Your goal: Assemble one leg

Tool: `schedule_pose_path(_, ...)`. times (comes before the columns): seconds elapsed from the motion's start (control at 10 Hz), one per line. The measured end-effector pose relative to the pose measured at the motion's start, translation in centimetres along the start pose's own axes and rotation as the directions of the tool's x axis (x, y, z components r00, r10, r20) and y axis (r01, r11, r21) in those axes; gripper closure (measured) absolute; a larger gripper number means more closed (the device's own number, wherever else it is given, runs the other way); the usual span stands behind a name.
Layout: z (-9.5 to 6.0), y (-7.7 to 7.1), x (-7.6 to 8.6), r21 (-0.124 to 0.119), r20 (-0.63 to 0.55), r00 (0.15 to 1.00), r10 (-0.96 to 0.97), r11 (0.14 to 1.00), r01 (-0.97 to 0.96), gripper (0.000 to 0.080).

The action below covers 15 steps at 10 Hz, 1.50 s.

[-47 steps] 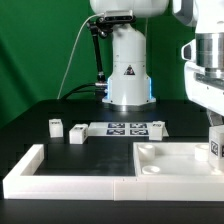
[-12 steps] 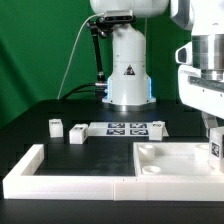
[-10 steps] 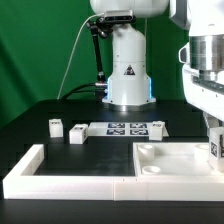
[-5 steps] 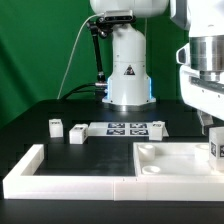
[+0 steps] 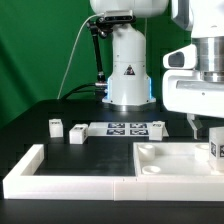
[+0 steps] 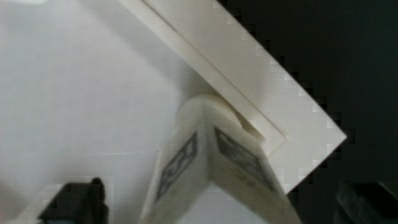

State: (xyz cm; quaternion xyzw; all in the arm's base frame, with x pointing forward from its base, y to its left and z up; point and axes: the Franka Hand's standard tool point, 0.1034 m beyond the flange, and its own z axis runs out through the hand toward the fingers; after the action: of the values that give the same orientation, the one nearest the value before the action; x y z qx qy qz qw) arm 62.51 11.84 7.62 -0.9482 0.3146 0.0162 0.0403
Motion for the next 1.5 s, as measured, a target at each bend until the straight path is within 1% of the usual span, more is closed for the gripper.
schedule_pose_path(0.1,0.01,-0.01,0.02,-0.001,-0.001,0.998,-0.064,0.998,0.064,0.0151)
schedule_pose_path(0.2,-0.01,0.05,0.12,-0.009,-0.006,0.978,-0.206,0.978,0.206,0.0151)
schedule_pose_path(0.4,-0.03,0.13,0.30,-0.013,-0.009,0.917,-0.399,0.917,0.398,0.0151)
schedule_pose_path(0.5,-0.05,0.11,0.30,-0.016,-0.010,0.890,-0.456,0.890,0.455,0.0151)
schedule_pose_path(0.7,-0.12,0.25,0.53,-0.042,-0.007,0.762,-0.647,0.762,0.646,0.0151)
schedule_pose_path(0.8,-0.11,0.29,0.60,-0.047,-0.007,0.713,-0.702,0.712,0.701,0.0151)
schedule_pose_path(0.9,-0.11,0.30,0.62,-0.047,-0.007,0.710,-0.704,0.710,0.703,0.0151)
schedule_pose_path(1.0,-0.10,0.30,0.61,-0.047,-0.007,0.713,-0.702,0.712,0.701,0.0274)
schedule_pose_path(1.1,-0.10,0.29,0.60,-0.045,-0.009,0.738,-0.675,0.737,0.674,0.0409)
schedule_pose_path(1.2,-0.10,0.29,0.60,-0.046,-0.009,0.737,-0.675,0.737,0.674,0.0409)
schedule_pose_path(1.3,-0.07,0.28,0.58,-0.044,-0.009,0.749,-0.662,0.749,0.661,0.0508)
schedule_pose_path(1.4,-0.03,0.21,0.49,-0.038,-0.014,0.831,-0.556,0.831,0.556,0.0508)
schedule_pose_path(1.5,0.10,0.12,0.43,-0.029,-0.023,0.894,-0.447,0.894,0.446,0.0508)
